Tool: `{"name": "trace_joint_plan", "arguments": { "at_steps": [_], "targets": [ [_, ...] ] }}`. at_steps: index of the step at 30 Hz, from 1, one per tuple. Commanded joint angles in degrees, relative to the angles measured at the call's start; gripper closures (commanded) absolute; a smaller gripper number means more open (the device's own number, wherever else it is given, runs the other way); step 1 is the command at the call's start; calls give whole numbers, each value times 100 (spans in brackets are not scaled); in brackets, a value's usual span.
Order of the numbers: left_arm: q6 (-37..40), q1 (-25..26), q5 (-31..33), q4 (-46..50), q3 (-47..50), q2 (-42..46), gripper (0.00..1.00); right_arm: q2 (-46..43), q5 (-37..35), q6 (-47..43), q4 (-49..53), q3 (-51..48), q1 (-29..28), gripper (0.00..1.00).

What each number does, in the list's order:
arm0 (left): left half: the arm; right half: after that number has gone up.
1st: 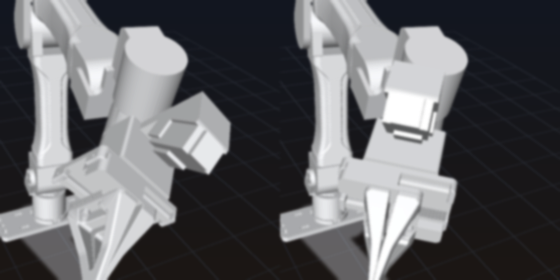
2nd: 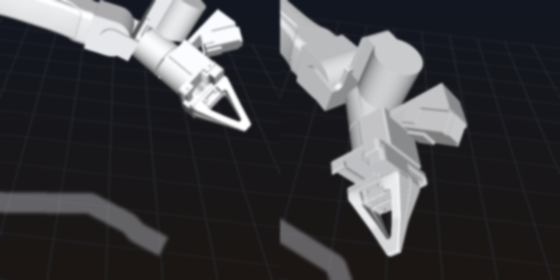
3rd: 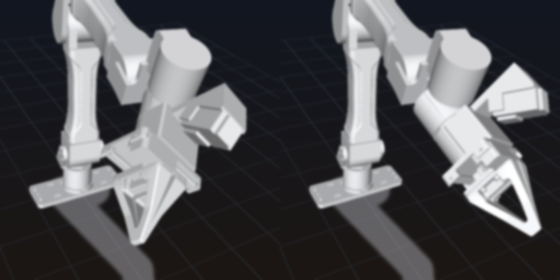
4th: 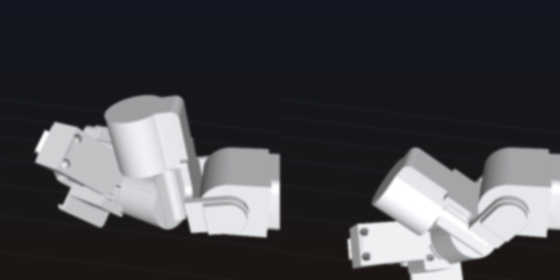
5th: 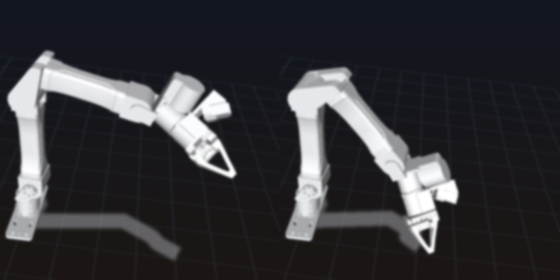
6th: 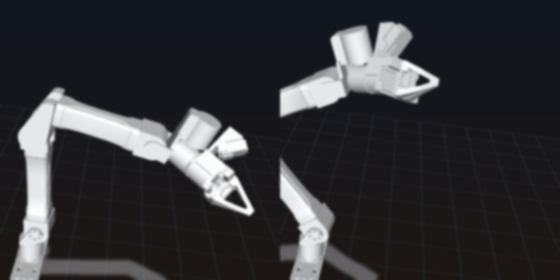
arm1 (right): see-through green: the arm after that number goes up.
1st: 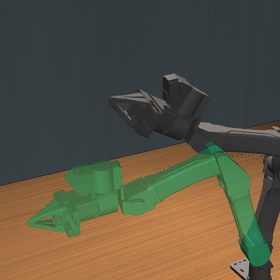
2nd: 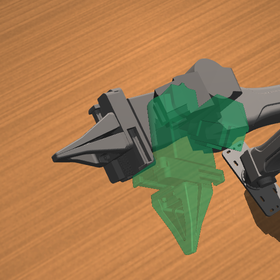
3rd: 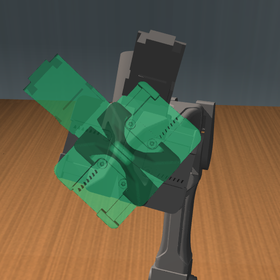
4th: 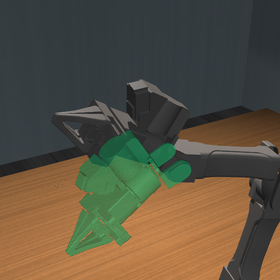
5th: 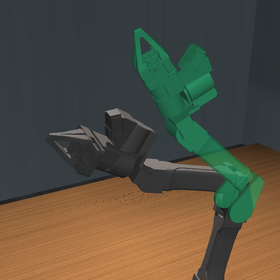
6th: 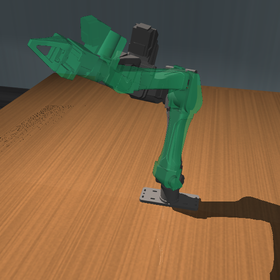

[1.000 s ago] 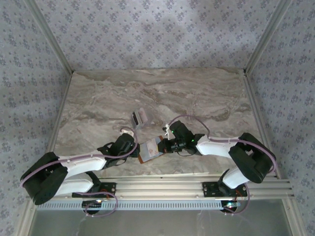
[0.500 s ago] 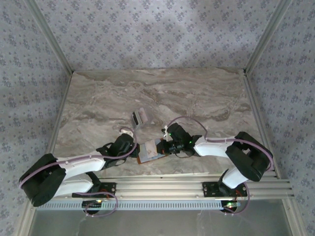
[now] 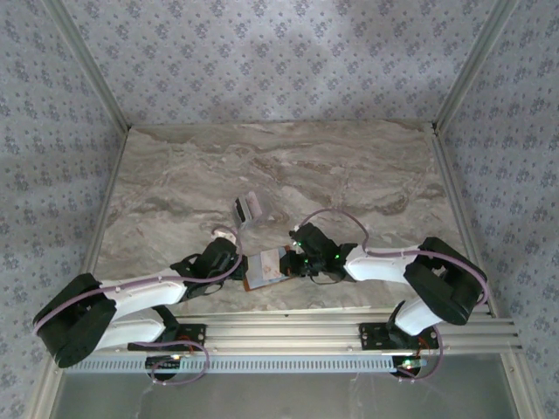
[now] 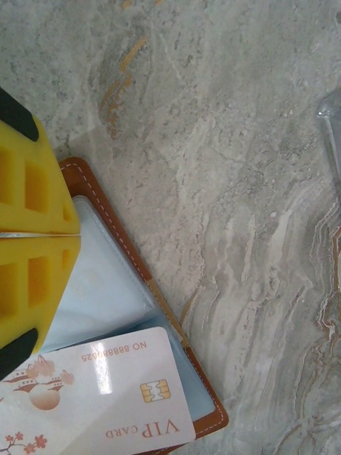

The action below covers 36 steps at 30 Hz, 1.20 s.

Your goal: Put the credit cards into the card holder

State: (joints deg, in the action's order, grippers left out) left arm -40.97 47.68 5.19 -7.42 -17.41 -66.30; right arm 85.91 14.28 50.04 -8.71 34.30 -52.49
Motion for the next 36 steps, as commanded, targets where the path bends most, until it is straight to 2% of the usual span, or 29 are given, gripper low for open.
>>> {"name": "trace_joint_plan", "arguments": {
  "at_steps": [1, 25, 36],
  "targets": [
    [81, 17, 14, 31, 36, 41, 91, -13, -262, 184, 237, 3, -109, 100],
    [105, 57, -72, -178, 78, 21, 91, 337, -698, 1075, 581, 375, -556, 100],
    [124, 83, -73, -265, 88, -33, 91, 82, -1025, 1418, 929, 355, -680, 100]
  ]
}}
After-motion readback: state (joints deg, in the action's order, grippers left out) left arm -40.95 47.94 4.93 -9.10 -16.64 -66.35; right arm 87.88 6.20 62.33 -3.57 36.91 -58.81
